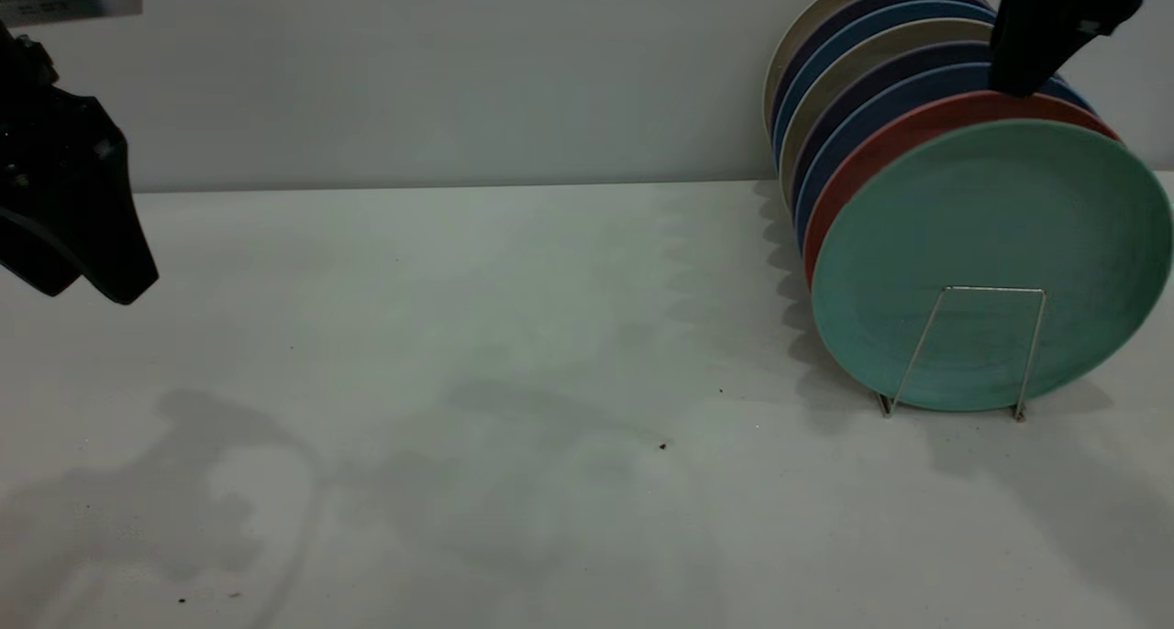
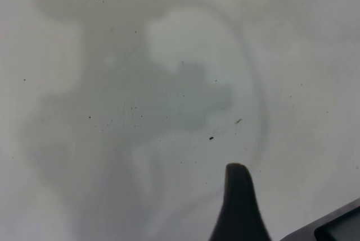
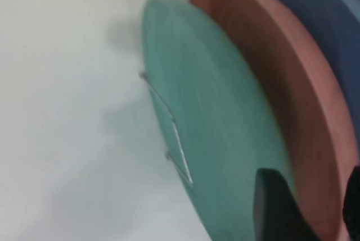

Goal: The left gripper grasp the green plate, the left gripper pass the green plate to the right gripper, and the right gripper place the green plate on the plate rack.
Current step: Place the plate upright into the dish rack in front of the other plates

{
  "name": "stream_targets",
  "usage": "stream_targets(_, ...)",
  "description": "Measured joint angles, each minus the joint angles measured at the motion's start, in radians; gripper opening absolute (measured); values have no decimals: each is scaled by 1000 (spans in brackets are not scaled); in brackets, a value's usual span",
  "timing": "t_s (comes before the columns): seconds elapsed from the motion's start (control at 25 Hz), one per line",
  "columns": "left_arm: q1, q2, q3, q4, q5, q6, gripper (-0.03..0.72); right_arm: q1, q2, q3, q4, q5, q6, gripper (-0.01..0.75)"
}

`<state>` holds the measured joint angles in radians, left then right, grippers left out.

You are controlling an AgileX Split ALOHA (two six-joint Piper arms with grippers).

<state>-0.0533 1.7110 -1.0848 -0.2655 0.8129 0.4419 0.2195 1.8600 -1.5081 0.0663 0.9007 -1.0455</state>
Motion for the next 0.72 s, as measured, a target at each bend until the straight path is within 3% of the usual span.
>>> stream_targets(0.2, 0, 0, 0, 0, -5, -17, 568, 0, 0, -1, 58, 23, 97, 311)
stream_targets(0.36, 0, 0, 0, 18, -31, -99, 568, 0, 0, -2, 85, 79, 407, 313)
stream_targets(0.52, 0, 0, 0, 167, -36, -314, 568, 0, 0, -2, 48, 147, 796, 313)
stream_targets(0.72, 1, -24, 0, 407, 16, -564, 568, 0, 0, -2, -105, 289, 1015, 313)
